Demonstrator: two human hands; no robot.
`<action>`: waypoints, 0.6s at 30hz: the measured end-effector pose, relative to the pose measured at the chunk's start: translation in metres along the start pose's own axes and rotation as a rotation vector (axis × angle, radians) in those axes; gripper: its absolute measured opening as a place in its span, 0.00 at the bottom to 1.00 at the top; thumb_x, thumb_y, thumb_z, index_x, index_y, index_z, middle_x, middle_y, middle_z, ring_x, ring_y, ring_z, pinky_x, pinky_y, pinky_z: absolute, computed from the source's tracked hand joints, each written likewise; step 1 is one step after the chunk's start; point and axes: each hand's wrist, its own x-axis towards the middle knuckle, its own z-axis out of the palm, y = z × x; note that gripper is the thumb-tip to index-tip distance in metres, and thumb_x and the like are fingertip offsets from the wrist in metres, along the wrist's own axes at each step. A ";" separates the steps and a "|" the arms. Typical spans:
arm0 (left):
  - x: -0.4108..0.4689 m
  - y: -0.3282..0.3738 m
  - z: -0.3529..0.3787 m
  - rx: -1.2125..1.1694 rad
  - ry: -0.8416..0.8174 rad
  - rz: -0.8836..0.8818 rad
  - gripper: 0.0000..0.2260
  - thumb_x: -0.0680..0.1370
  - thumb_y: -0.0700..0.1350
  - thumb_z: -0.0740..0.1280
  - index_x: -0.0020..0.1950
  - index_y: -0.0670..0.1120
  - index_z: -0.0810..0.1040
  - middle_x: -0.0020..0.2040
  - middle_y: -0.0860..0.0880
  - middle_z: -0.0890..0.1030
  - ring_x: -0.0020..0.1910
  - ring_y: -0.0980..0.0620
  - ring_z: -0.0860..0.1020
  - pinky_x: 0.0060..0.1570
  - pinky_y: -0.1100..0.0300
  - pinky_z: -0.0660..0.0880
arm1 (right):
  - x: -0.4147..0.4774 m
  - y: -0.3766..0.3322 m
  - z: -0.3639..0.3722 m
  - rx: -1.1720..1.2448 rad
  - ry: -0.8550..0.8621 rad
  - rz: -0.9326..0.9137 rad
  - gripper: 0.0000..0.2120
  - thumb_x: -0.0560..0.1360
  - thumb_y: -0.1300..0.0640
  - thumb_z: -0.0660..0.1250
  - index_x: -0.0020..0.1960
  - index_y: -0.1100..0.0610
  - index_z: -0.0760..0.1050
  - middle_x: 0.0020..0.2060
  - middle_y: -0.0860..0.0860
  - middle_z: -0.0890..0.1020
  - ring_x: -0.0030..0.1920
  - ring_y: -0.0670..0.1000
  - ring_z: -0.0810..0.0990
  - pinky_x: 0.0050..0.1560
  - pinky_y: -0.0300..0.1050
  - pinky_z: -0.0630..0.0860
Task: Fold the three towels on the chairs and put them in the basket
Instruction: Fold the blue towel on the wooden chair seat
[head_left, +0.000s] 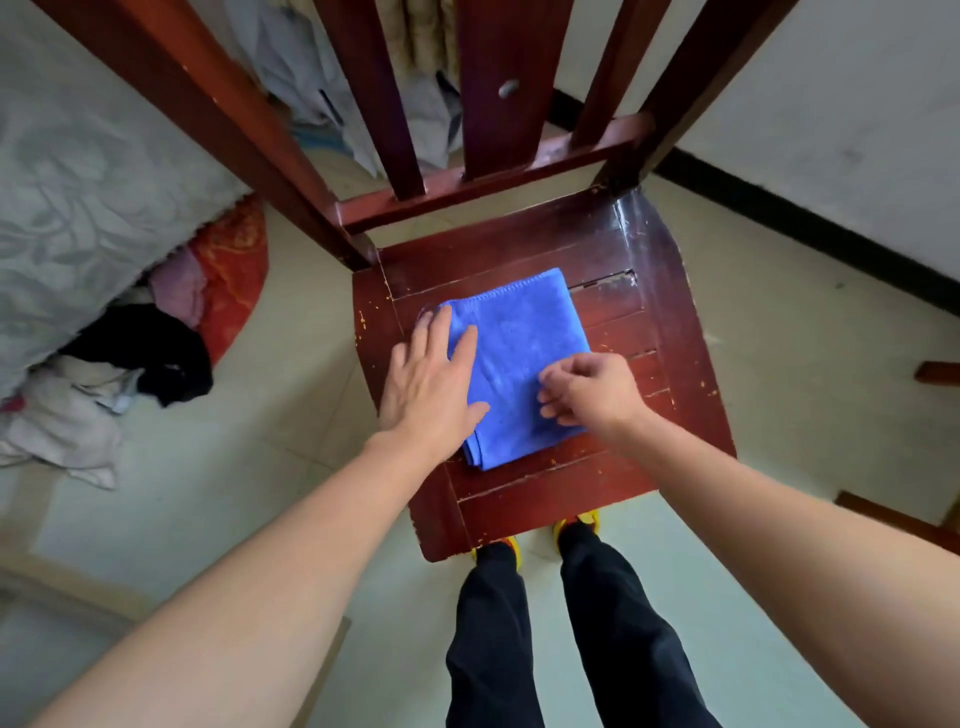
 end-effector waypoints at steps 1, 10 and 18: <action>-0.005 0.001 0.007 0.025 -0.046 0.014 0.45 0.71 0.62 0.69 0.78 0.47 0.49 0.79 0.41 0.45 0.78 0.43 0.47 0.71 0.50 0.57 | 0.007 -0.012 -0.007 0.064 0.040 -0.022 0.07 0.77 0.64 0.65 0.40 0.57 0.75 0.31 0.53 0.80 0.25 0.45 0.79 0.27 0.36 0.73; -0.009 0.004 0.034 0.097 -0.165 -0.021 0.64 0.61 0.70 0.72 0.77 0.46 0.32 0.75 0.40 0.29 0.75 0.41 0.31 0.75 0.42 0.50 | 0.058 -0.071 -0.027 0.212 -0.060 0.017 0.09 0.75 0.66 0.66 0.49 0.53 0.76 0.41 0.52 0.85 0.42 0.51 0.85 0.48 0.45 0.78; 0.011 0.012 -0.012 -0.205 0.030 -0.028 0.24 0.76 0.57 0.65 0.70 0.50 0.71 0.67 0.47 0.72 0.67 0.47 0.68 0.65 0.52 0.63 | 0.010 0.006 -0.038 -0.425 0.311 -0.117 0.20 0.66 0.42 0.74 0.55 0.48 0.76 0.43 0.43 0.80 0.45 0.49 0.79 0.50 0.46 0.76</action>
